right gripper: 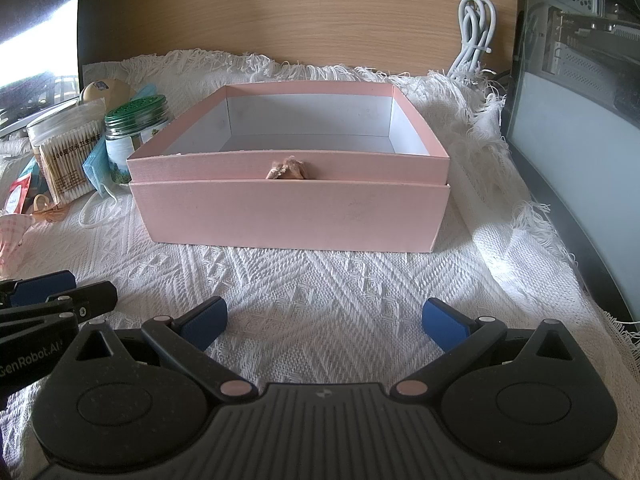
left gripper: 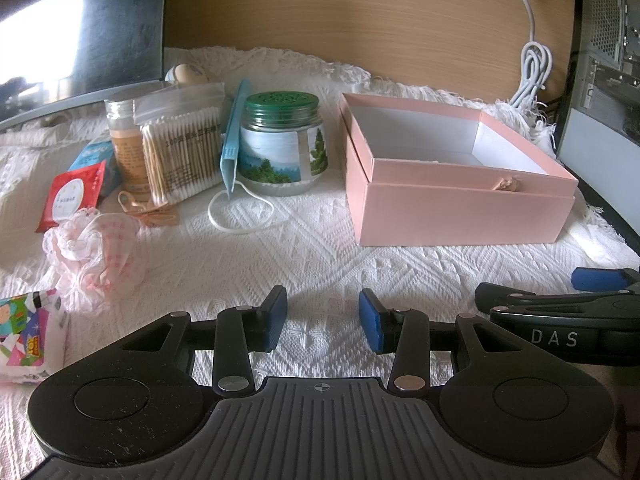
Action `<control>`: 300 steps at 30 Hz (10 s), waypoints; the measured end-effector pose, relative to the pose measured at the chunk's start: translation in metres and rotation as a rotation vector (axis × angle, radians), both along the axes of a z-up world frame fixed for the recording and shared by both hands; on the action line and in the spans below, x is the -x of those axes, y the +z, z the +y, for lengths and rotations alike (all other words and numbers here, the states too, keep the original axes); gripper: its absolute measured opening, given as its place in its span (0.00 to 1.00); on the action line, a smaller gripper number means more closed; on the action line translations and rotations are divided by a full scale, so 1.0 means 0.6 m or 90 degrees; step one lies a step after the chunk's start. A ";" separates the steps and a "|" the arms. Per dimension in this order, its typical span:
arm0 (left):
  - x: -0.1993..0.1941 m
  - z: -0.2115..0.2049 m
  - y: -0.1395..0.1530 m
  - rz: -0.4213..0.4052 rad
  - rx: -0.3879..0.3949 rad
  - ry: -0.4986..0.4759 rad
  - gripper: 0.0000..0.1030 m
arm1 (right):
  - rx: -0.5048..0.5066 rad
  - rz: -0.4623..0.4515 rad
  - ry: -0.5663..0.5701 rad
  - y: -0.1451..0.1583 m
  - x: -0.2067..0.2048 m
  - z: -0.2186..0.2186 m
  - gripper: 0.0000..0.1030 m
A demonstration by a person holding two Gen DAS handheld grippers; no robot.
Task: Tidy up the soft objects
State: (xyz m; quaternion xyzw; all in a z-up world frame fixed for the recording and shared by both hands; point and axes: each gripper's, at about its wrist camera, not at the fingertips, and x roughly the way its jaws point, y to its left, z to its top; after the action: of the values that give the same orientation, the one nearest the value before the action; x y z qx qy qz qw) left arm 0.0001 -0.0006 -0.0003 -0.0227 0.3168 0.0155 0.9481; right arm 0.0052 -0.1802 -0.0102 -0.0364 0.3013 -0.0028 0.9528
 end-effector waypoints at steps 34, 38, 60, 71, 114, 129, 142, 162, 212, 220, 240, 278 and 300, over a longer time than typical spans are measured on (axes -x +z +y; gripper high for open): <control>-0.005 0.000 0.002 0.000 0.001 0.000 0.43 | 0.000 0.000 0.000 0.000 0.000 0.000 1.00; -0.005 0.000 0.002 0.000 -0.001 0.000 0.43 | 0.000 0.000 0.000 0.000 0.000 0.000 1.00; -0.004 -0.007 -0.001 0.001 -0.016 -0.002 0.44 | -0.002 0.000 0.001 -0.003 0.002 -0.003 1.00; 0.006 0.076 0.035 0.051 0.120 -0.045 0.43 | 0.010 0.151 0.053 0.016 -0.027 -0.010 1.00; 0.040 0.693 0.087 0.092 0.088 0.234 0.56 | 0.109 0.070 0.181 0.122 0.009 0.290 0.98; 0.091 0.660 0.116 0.077 0.101 0.207 0.46 | 0.167 0.092 0.545 0.098 0.046 0.448 0.98; 0.101 0.633 0.121 0.112 0.068 0.157 0.47 | 0.213 0.208 0.692 0.027 0.027 0.558 0.61; 0.066 0.660 0.087 0.157 0.042 0.251 0.29 | 0.183 0.197 0.562 0.027 0.042 0.504 0.56; -0.338 -0.054 0.159 0.139 0.091 -0.368 0.22 | 0.074 0.048 -0.048 0.174 0.161 0.001 0.51; -0.322 0.000 0.146 0.138 0.168 -0.309 0.34 | 0.052 0.092 -0.067 0.153 0.135 -0.025 0.51; -0.250 0.090 0.244 0.051 0.215 -0.312 0.36 | 0.021 0.029 -0.026 0.240 0.002 -0.030 0.51; -0.035 0.412 0.110 0.111 0.243 0.011 0.35 | 0.114 0.072 0.148 0.105 0.026 0.206 0.76; -0.056 0.320 0.057 0.138 0.145 -0.095 0.38 | 0.084 0.127 0.116 0.066 0.021 0.187 0.77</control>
State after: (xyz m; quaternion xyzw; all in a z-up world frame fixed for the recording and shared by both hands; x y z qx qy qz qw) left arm 0.0334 0.1913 0.0341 -0.1044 0.4180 -0.0881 0.8981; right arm -0.0074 -0.0678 0.0294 -0.1262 0.3894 0.0673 0.9099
